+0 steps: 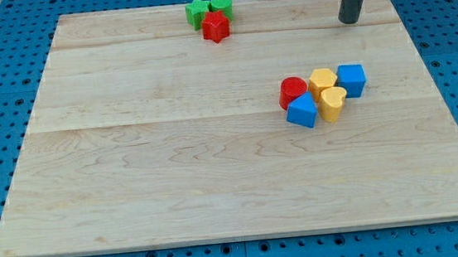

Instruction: Point at the blue cube

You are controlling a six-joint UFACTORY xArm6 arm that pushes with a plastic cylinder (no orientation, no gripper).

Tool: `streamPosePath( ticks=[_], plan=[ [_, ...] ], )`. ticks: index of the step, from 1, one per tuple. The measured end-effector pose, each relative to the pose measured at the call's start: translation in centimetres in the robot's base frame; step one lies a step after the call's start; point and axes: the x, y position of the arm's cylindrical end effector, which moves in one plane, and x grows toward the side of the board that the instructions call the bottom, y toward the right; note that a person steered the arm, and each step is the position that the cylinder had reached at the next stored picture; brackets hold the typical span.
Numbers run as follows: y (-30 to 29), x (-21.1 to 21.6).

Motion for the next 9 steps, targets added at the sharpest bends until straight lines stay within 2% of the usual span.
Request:
streamPosePath(
  ticks=[1,2,3,7,9],
  plan=[
    [2.2,1.9],
    [5.3,6.1],
    [5.5,11.5],
    [6.7,12.0],
    [4.1,11.8]
  ],
)
